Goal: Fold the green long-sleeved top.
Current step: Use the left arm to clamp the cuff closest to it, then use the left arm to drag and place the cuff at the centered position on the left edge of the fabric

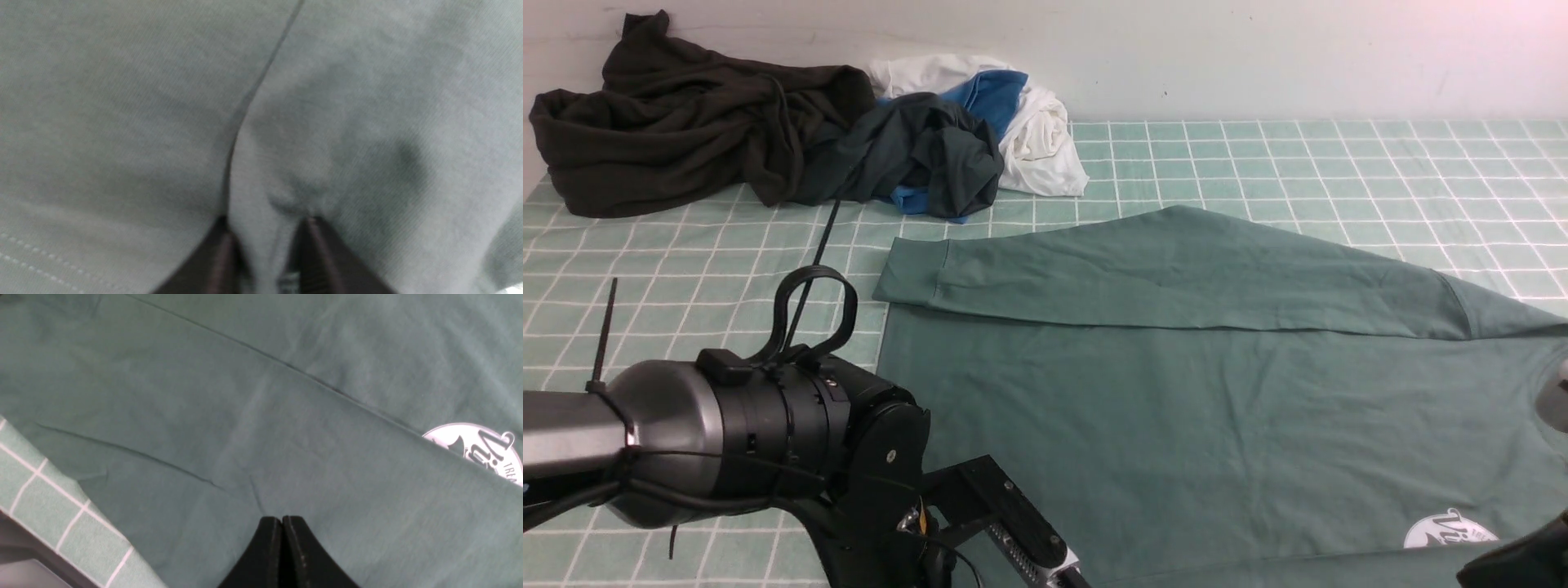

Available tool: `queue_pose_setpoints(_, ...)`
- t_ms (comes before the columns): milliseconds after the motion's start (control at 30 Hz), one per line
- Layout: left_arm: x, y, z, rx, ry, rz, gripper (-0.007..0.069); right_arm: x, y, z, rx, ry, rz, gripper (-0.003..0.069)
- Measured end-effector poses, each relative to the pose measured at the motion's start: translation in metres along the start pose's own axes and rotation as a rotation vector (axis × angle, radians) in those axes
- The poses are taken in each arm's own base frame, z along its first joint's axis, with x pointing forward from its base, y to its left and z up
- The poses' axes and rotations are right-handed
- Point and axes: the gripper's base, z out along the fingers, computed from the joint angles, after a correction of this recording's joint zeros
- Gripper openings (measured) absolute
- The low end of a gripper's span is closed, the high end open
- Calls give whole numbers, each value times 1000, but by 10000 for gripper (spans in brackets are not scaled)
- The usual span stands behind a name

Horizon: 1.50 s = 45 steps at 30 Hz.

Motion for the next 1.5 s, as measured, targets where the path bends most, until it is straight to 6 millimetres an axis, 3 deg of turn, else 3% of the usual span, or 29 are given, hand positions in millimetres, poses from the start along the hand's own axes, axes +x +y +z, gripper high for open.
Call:
queue_pose_setpoints(100,-2,2,-2,-15,17,21,57,-1,0,0,2,-6,0,-14)
queue_pose_setpoints(167,-6,4,-9,-42,39,54,28,-1,0,0,2,-7,0,-14)
queue_pose_setpoints(433,-38,24,-57,-204,-14,94,25,-3,-5,0,58,-30,-25,-14)
queue_pose_setpoints(567,-59,43,-85,-272,-96,66,25,-6,-11,-1,122,-66,-6,-14)
queue_pose_setpoints(767,-78,76,-91,-300,-122,36,34,-7,-15,-1,162,-78,5,-14)
queue_pose_setpoints(900,-87,92,-82,-299,-104,30,66,-7,-15,-2,165,-79,7,-14)
queue_pose_setpoints(1033,-96,106,-70,-295,-85,12,182,-7,-15,-1,166,-77,9,-14)
queue_pose_setpoints(1200,-102,126,-76,-309,-130,-137,345,-7,-15,-1,166,-78,23,-14)
queue_pose_setpoints(1367,-98,176,-94,-319,-211,-403,413,-8,-15,-1,168,-90,25,-14)
queue_pose_setpoints(1500,-95,218,-93,-280,-309,-553,418,-11,-16,-2,176,-127,24,-14)
